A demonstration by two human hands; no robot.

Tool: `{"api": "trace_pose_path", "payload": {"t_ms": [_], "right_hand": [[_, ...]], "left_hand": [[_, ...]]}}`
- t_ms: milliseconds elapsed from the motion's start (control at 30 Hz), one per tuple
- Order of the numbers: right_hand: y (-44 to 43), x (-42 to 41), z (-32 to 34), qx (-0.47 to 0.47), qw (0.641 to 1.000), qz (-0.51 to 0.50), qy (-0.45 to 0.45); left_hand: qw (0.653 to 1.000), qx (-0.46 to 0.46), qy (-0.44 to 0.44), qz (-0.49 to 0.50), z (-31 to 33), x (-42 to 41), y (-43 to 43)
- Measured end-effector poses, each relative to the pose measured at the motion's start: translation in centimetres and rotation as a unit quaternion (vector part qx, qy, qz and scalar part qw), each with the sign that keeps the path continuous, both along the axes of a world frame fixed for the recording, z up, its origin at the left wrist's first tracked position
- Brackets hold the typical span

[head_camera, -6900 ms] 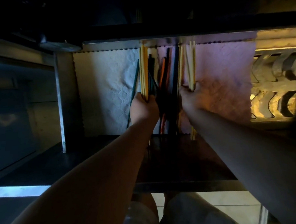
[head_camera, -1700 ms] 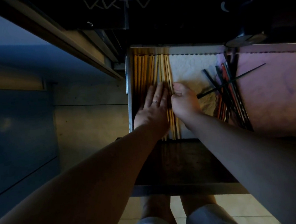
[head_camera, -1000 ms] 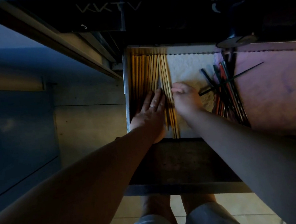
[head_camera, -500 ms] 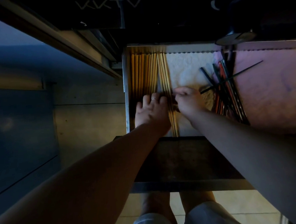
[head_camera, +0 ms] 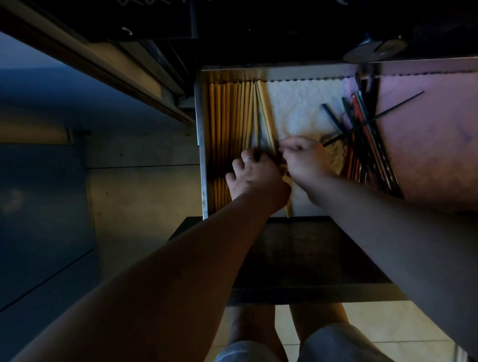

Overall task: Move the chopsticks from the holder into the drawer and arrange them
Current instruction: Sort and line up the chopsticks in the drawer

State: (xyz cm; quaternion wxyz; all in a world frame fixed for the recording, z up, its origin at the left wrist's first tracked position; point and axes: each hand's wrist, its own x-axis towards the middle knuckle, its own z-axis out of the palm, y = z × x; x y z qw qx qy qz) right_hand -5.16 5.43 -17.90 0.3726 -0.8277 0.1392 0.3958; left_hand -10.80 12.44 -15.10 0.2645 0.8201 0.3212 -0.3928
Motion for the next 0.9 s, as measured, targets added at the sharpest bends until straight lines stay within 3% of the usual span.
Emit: {"api": "trace_pose_path", "payload": {"t_ms": [267,500,667,900], "right_hand": [[-0.4,0.0,0.2,0.027,0.999,0.037,-0.008],[-0.3,0.7,0.6,0.006,0.994,0.112,0.004],[0.0,0.8,0.3,0.009,0.995,0.096,0.014],[-1.7,1.5,-0.5,-0.004,0.999,-0.039,0.008]], "left_hand": [[0.993,-0.054,0.035,0.099,0.6,1.0,-0.1],[0.991,-0.087,0.007,0.1,1.1,-1.1,1.3],[0.99,-0.117,-0.019,0.082,1.5,-1.8,1.9],[0.977,-0.199,-0.03,0.066,0.9,0.0,0.1]]}}
